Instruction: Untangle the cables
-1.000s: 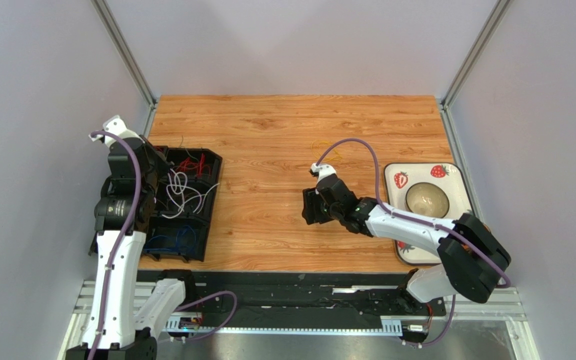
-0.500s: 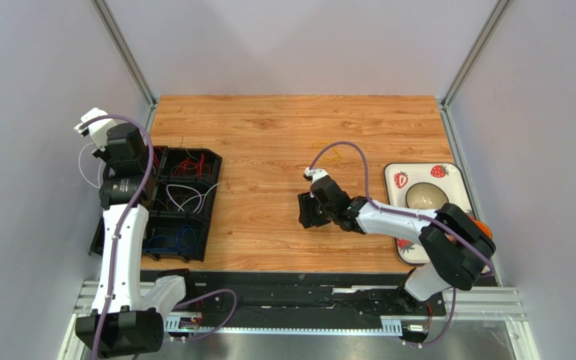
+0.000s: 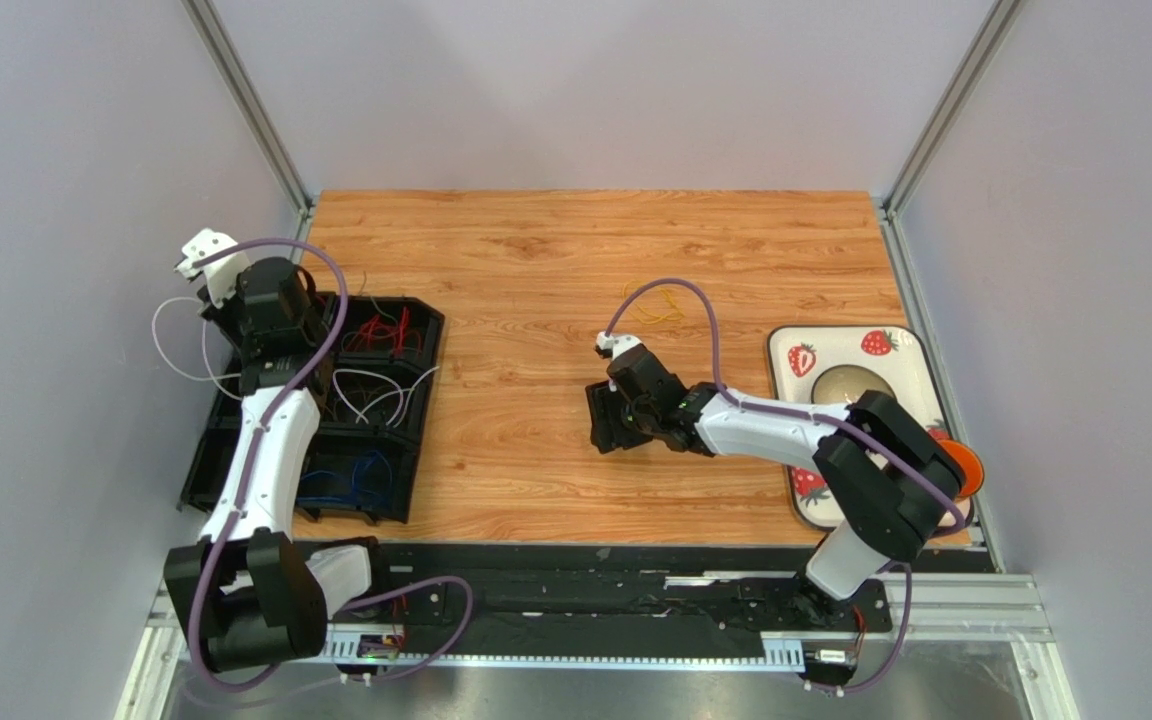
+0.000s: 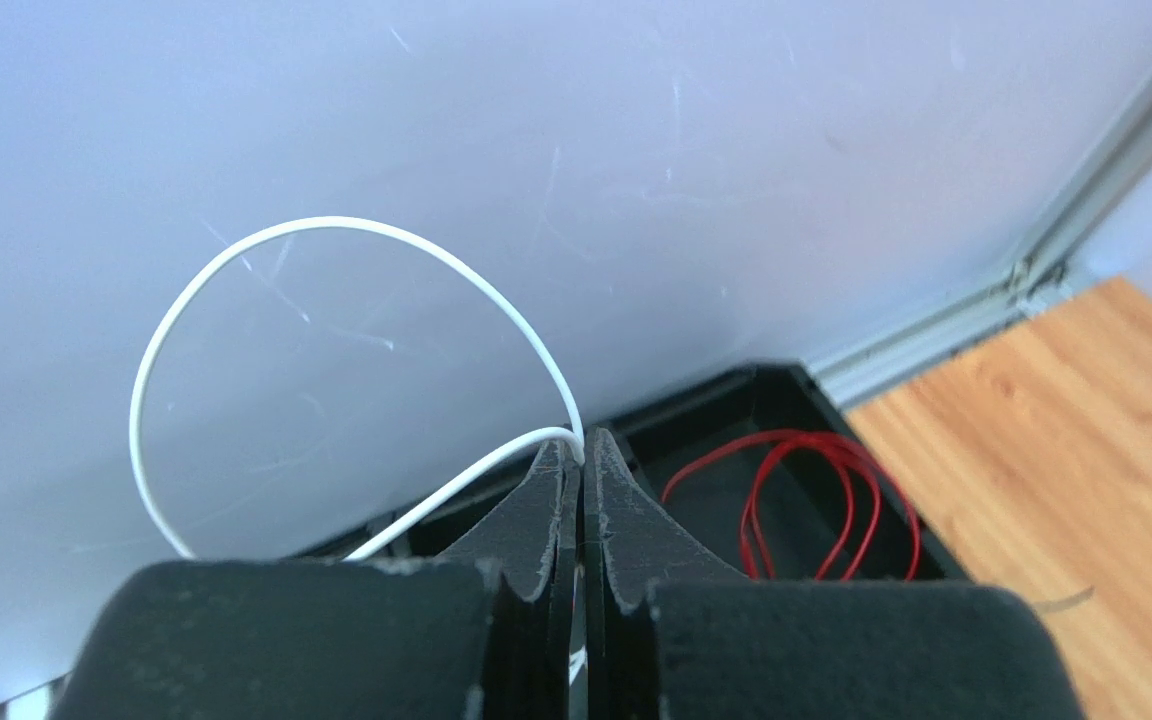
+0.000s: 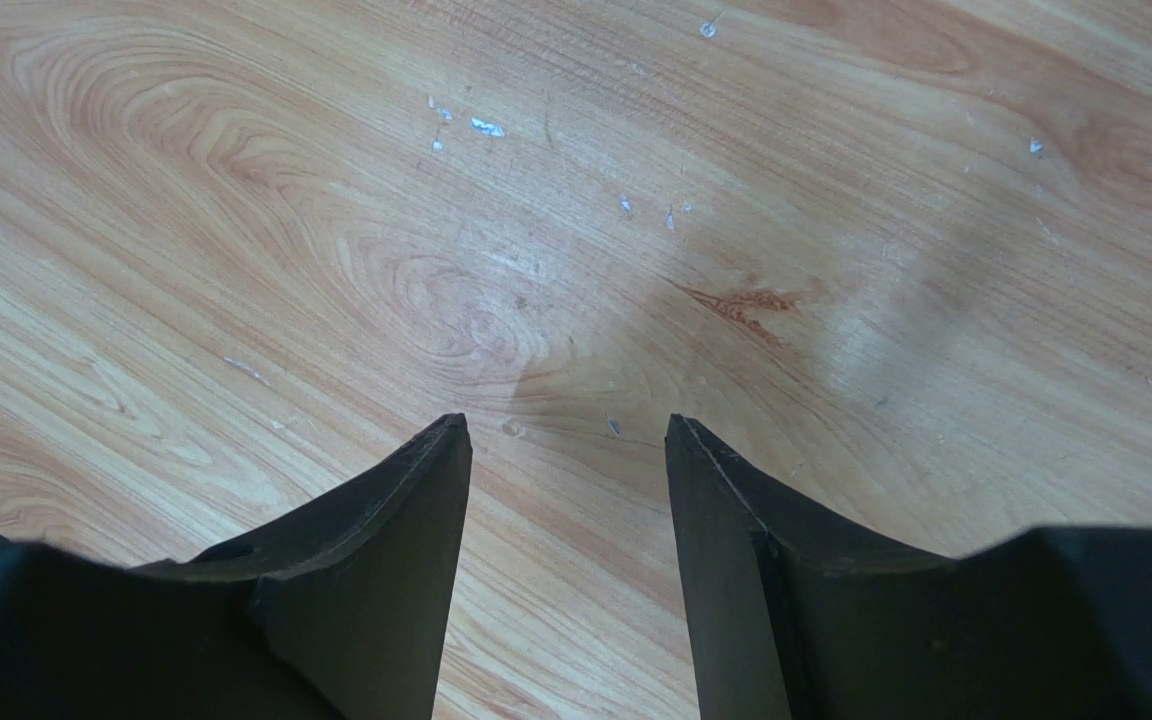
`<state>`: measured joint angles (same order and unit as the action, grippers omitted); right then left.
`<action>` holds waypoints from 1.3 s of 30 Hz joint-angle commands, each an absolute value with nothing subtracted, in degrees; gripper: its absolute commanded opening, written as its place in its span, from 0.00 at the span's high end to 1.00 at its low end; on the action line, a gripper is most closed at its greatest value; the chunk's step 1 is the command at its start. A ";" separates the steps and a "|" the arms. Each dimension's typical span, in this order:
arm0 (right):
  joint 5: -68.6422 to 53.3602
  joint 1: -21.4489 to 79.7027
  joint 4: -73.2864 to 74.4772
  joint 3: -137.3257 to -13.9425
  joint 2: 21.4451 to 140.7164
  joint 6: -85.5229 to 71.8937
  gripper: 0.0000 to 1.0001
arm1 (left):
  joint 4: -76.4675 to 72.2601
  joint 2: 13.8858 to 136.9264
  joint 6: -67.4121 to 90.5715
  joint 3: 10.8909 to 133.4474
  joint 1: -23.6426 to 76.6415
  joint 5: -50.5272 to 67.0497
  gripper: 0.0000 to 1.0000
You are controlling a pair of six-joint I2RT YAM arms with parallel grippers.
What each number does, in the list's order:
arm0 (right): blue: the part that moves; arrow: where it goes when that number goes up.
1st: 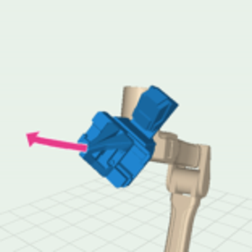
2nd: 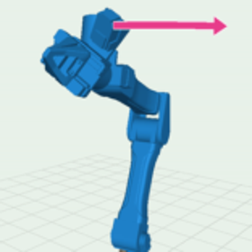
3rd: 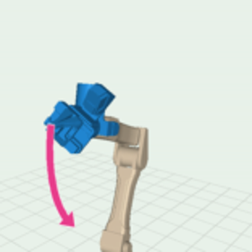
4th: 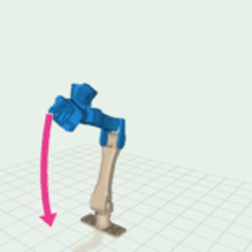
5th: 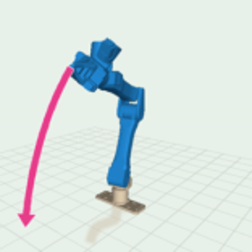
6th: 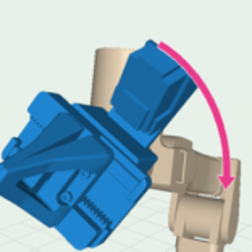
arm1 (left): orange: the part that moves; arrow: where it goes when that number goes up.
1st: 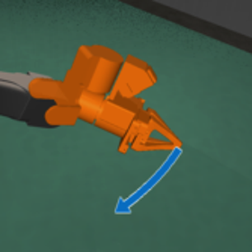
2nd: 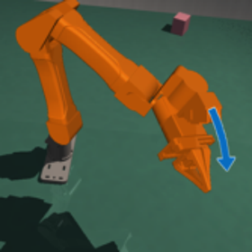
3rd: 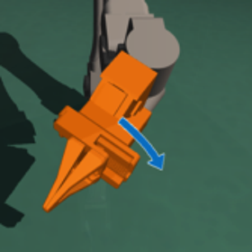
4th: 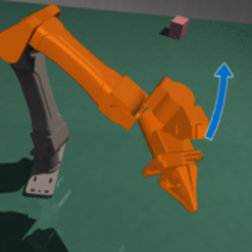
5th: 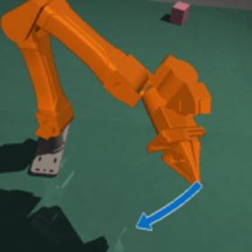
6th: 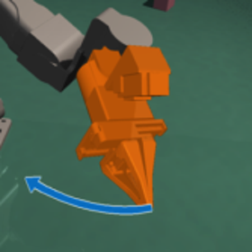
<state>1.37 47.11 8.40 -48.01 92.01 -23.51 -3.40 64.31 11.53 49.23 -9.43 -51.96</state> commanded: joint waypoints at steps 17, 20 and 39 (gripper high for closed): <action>0.88 47.29 10.90 -52.73 95.19 -22.41 0.46 | -18.78 67.94 40.12 37.69 -12.48 -64.60 1.00; 0.97 47.29 10.72 -52.47 94.75 -22.50 0.46 | -13.72 70.22 43.85 39.19 -12.48 -63.29 1.00; 0.97 47.29 9.58 -51.24 93.69 -22.59 0.46 | 12.73 82.79 54.48 52.81 -13.71 -48.16 0.82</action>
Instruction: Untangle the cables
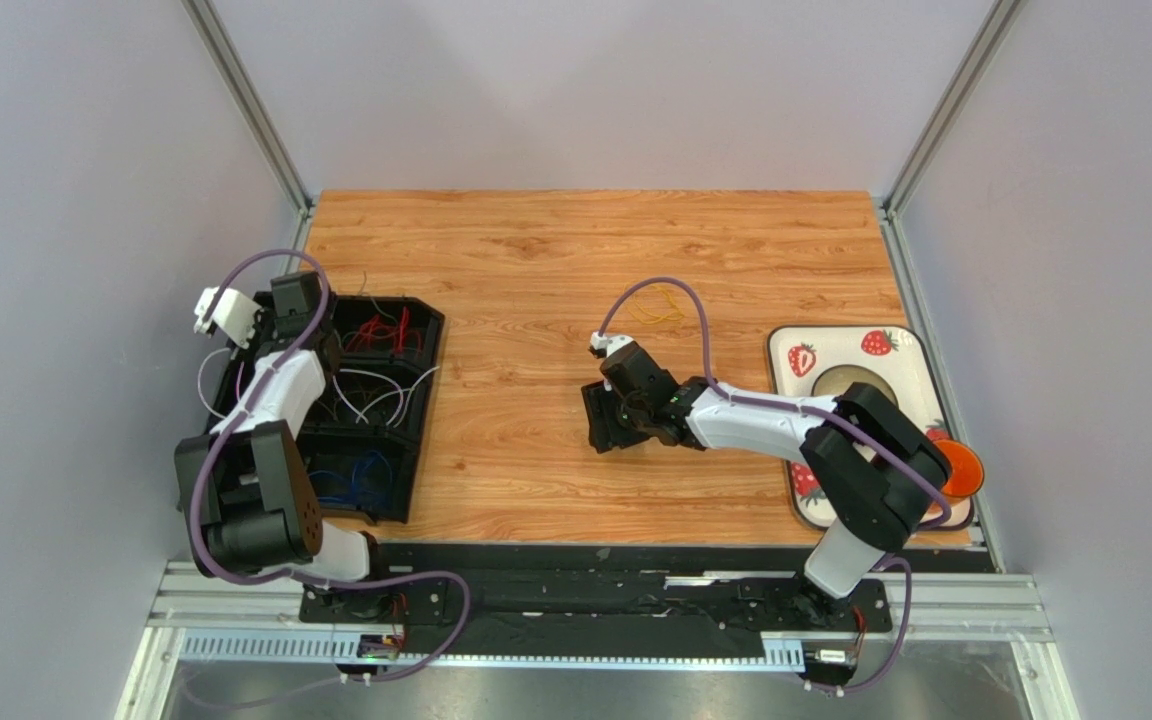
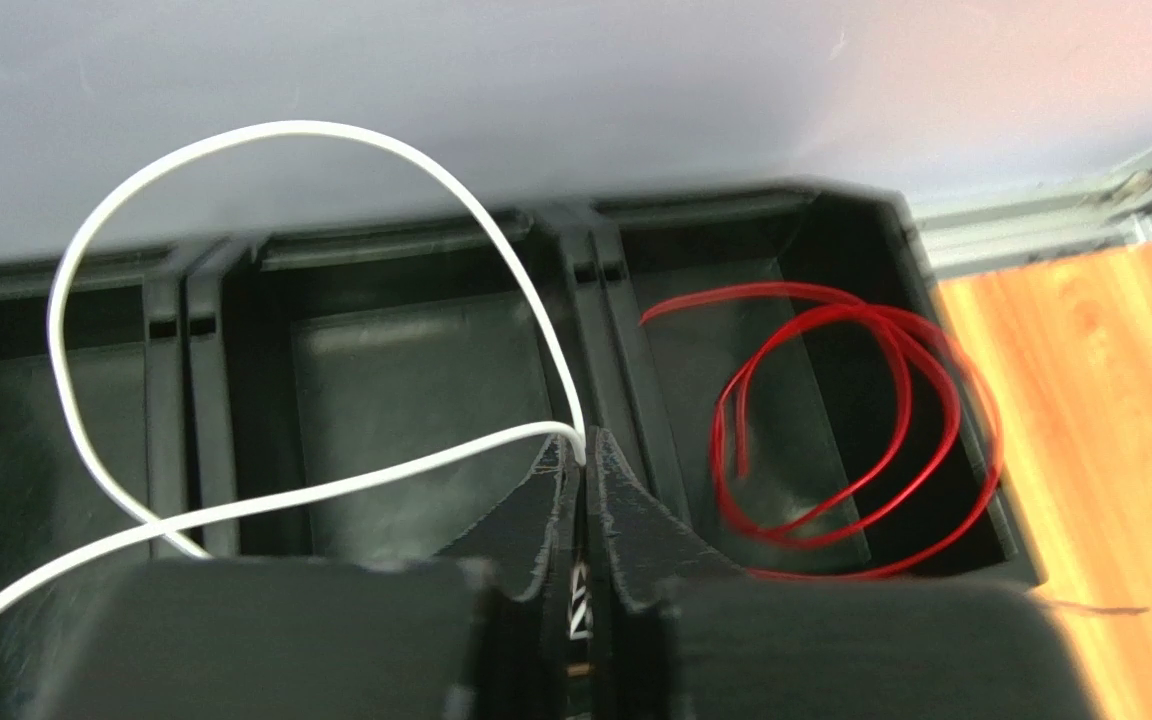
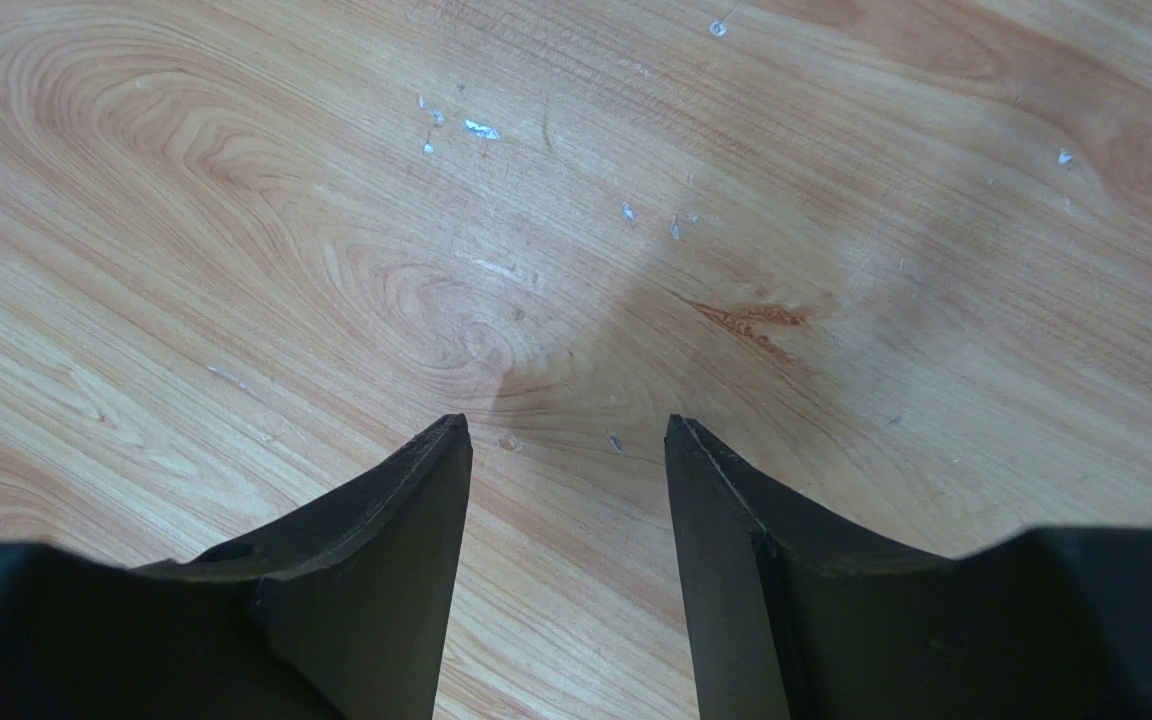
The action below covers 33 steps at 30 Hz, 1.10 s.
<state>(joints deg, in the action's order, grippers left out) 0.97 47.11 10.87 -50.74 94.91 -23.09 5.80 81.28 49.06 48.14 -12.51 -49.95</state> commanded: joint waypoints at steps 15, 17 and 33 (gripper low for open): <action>0.97 47.29 9.58 -51.42 93.96 -22.59 0.46 | 16.70 80.25 54.50 55.81 -15.56 -43.86 0.65; 0.97 47.29 9.49 -51.42 93.96 -22.50 0.46 | 16.61 78.32 53.26 55.63 -15.47 -41.41 0.64; 0.97 47.29 8.61 -50.89 93.61 -22.59 0.45 | 24.75 61.09 35.51 55.97 -15.56 -14.71 0.49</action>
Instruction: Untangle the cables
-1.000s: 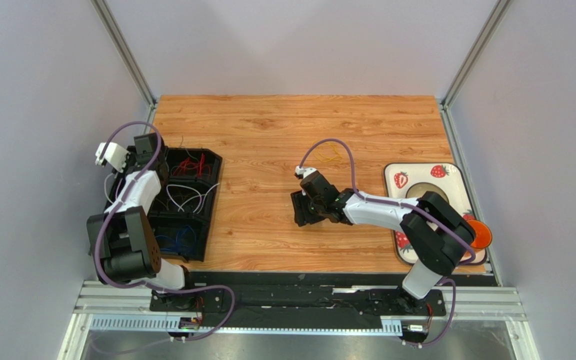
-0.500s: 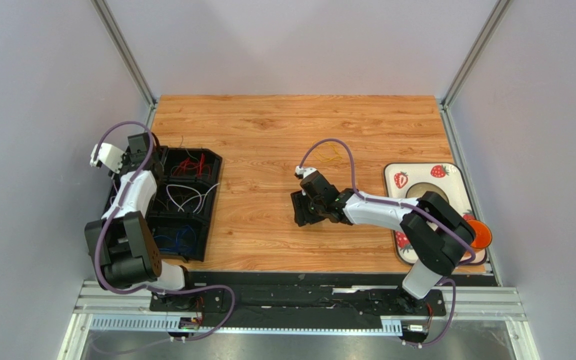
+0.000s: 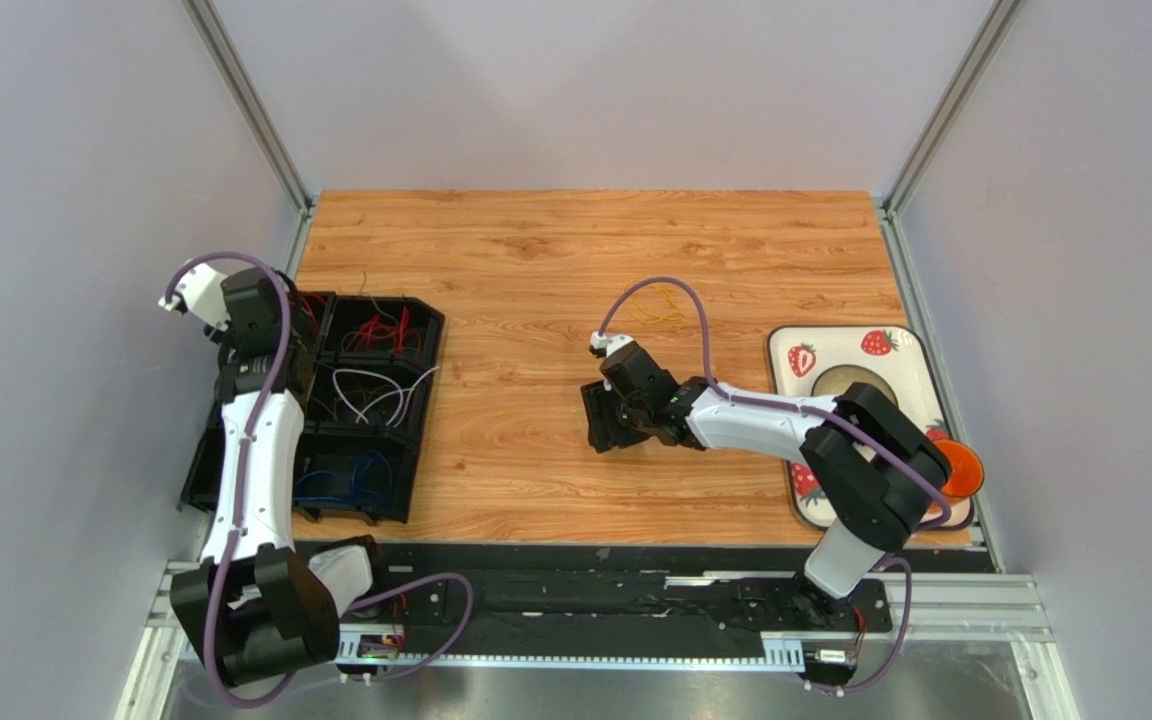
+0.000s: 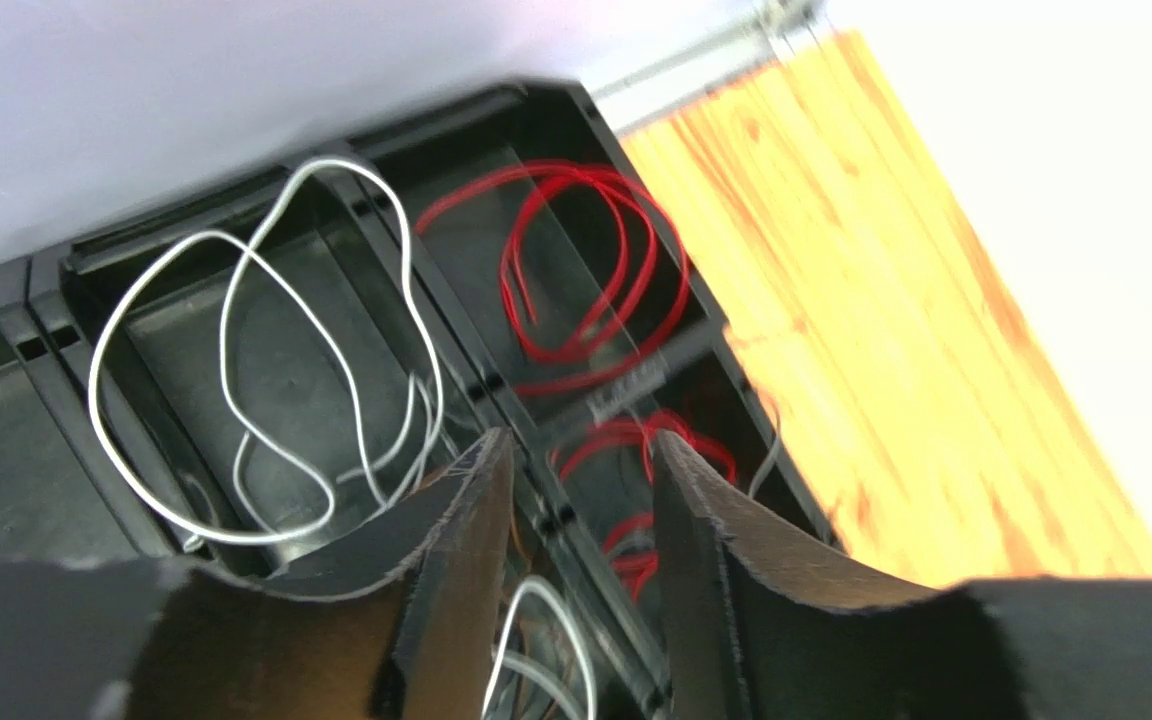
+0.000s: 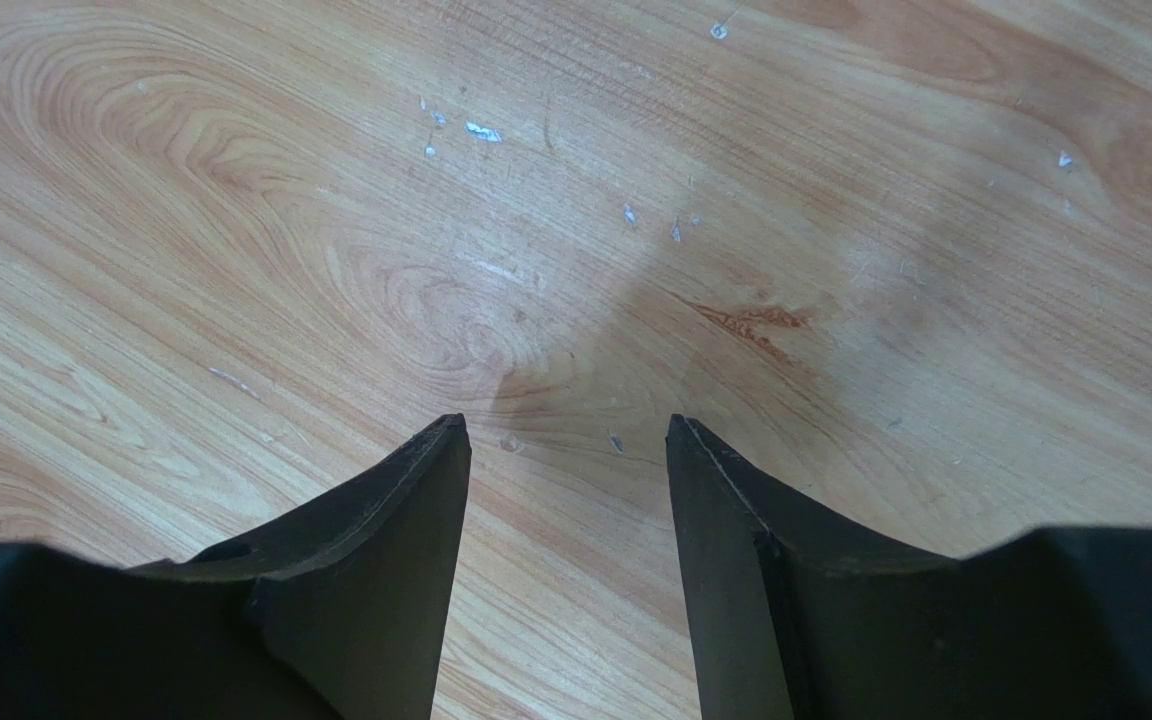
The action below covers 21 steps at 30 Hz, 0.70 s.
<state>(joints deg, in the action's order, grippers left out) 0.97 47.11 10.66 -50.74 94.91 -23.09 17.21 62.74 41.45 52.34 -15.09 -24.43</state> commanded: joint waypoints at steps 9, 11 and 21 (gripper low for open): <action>0.88 47.29 7.12 -49.05 91.85 -22.94 0.44 | 34.71 58.19 29.98 59.41 -15.47 7.62 0.08; 1.14 47.29 6.86 -48.96 91.41 -23.11 0.44 | 37.16 57.31 30.23 59.15 -15.47 8.61 0.05; 8.33 46.76 16.25 -58.33 87.72 -21.36 0.41 | 42.45 47.04 25.93 52.91 -12.05 19.42 0.05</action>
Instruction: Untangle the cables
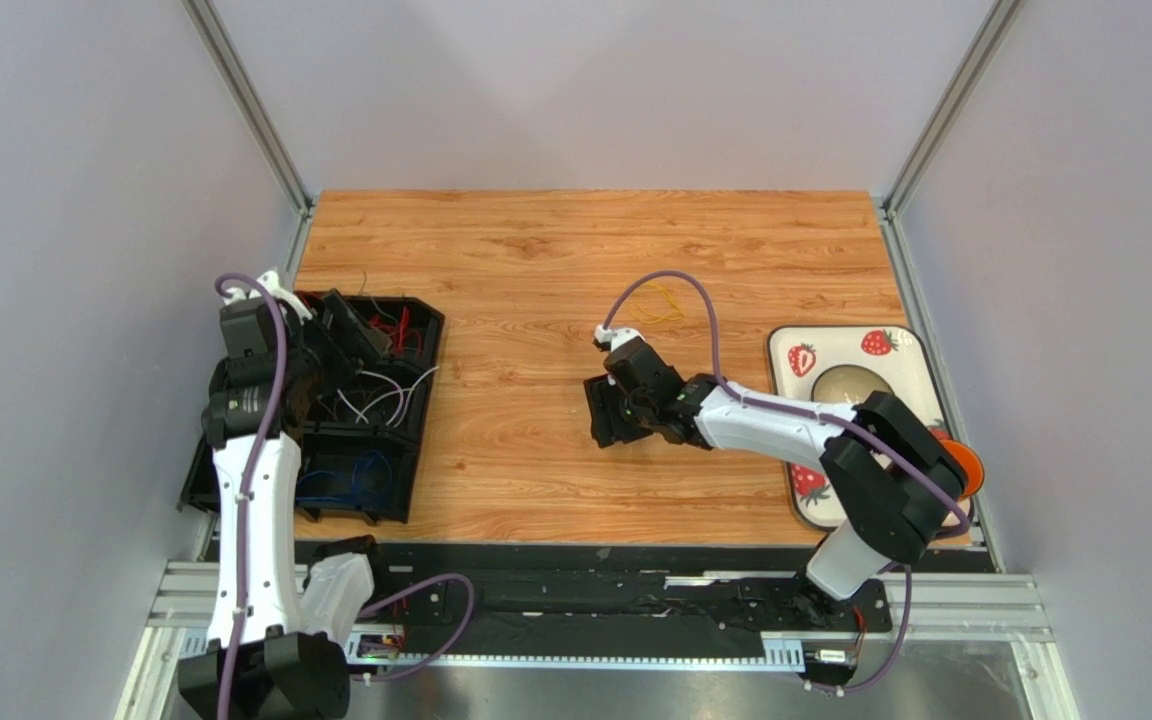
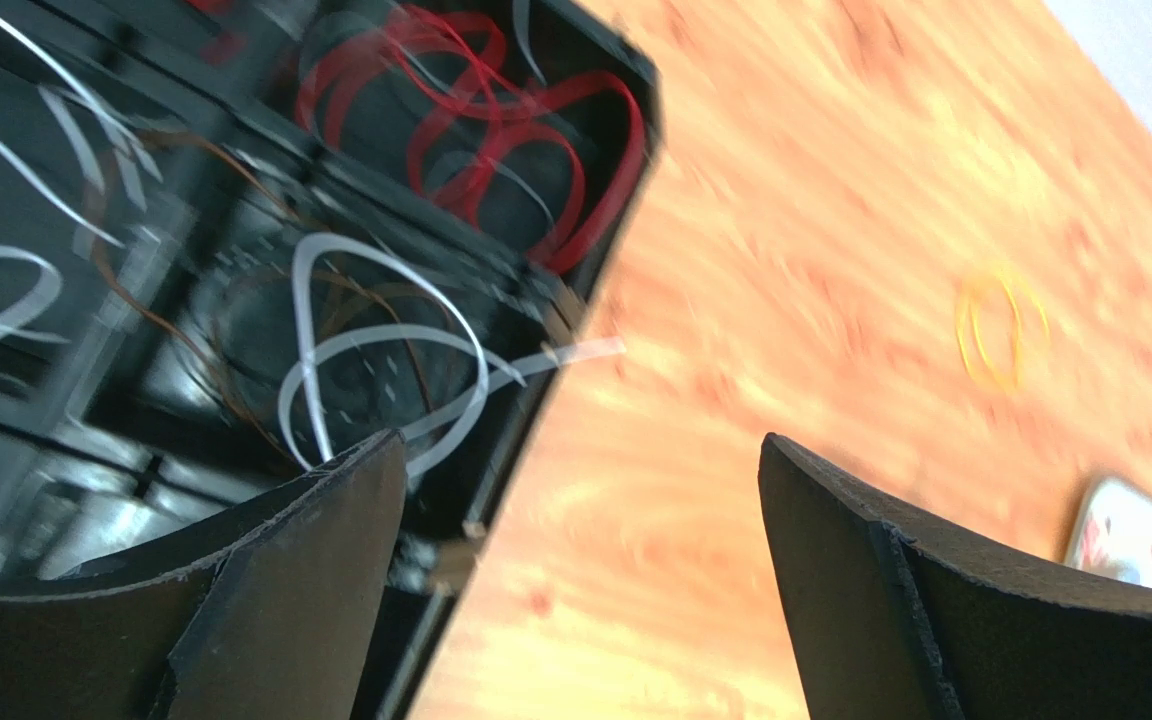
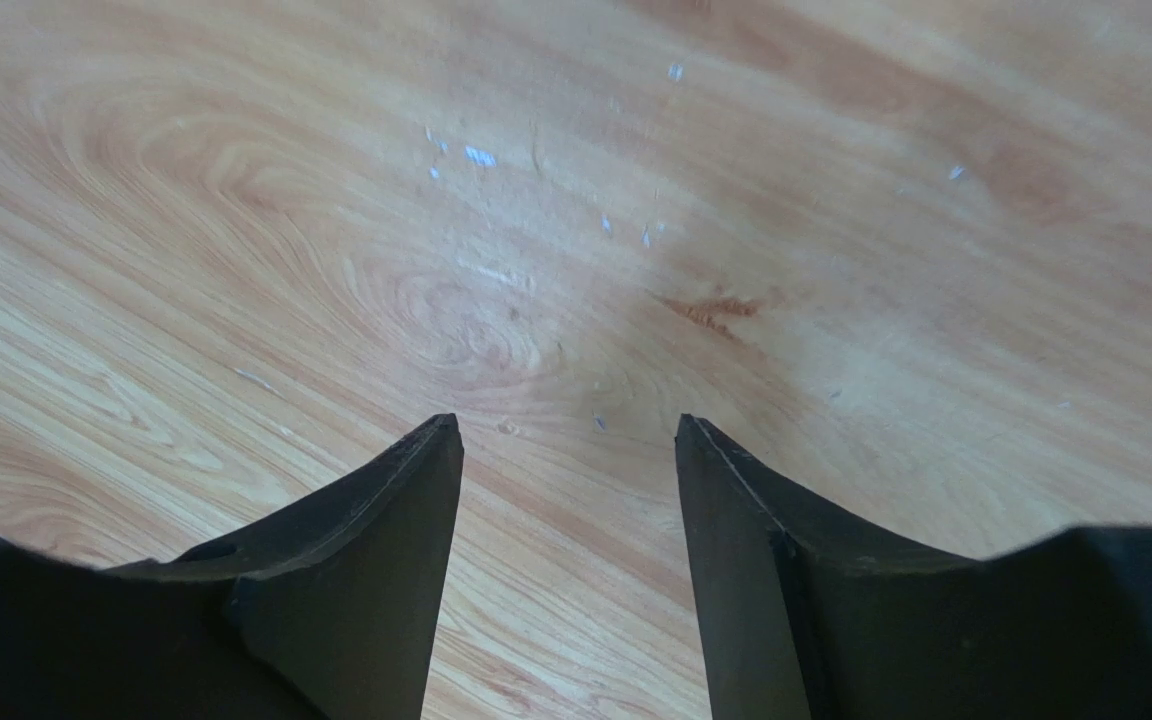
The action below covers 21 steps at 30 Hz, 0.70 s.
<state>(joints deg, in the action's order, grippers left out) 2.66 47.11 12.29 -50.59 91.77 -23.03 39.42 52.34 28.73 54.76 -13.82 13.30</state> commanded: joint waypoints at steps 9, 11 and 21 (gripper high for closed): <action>18.79 41.06 31.81 -79.17 93.42 -19.07 0.37 | 42.19 36.40 25.84 47.55 -10.81 17.93 0.06; 19.77 39.91 33.92 -84.17 96.76 -18.72 0.37 | 41.40 35.95 25.75 47.37 -10.64 16.80 0.07; 21.80 33.58 41.57 -101.23 112.49 -17.40 0.36 | 41.05 40.25 25.31 47.72 -7.91 19.33 0.09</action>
